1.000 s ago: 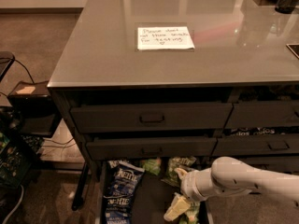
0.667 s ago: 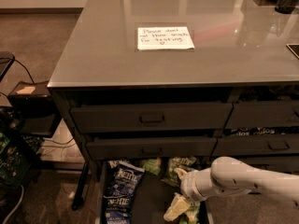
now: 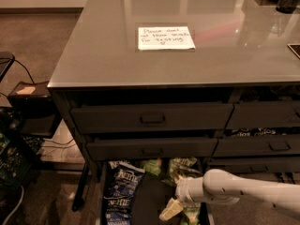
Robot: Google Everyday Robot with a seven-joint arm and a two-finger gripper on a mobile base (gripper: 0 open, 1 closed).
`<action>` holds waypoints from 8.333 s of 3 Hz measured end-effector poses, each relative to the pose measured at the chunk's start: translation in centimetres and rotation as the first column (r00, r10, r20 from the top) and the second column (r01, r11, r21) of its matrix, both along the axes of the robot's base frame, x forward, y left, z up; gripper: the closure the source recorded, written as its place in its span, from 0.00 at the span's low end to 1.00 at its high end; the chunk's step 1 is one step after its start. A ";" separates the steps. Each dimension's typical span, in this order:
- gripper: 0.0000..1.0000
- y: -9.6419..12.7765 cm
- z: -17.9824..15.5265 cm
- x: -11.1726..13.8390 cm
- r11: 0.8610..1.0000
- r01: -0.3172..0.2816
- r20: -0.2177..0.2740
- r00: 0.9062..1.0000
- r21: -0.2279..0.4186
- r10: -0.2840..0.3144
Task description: Pick green rice chip bag from bottom drawer and place on counter
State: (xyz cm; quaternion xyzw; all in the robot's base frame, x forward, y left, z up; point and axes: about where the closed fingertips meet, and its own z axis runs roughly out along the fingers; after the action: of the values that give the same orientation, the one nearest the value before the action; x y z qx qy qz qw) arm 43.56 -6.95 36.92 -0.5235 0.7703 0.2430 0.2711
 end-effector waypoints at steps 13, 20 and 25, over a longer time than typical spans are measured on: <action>0.00 2.2 -22.1 19.9 0.930 0.358 0.229 0.902 0.084 -0.367; 1.00 3.4 -26.1 24.4 0.935 0.335 0.221 0.909 0.117 -0.353; 1.00 0.2 -18.5 20.5 0.943 0.304 0.274 0.903 0.136 -0.331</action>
Offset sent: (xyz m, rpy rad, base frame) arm 0.0158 0.0132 -0.0416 0.0148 -0.0161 -0.0030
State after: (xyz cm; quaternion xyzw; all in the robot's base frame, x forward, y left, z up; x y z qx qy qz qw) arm 64.05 -6.78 18.40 -0.4083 0.7847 0.1497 0.4417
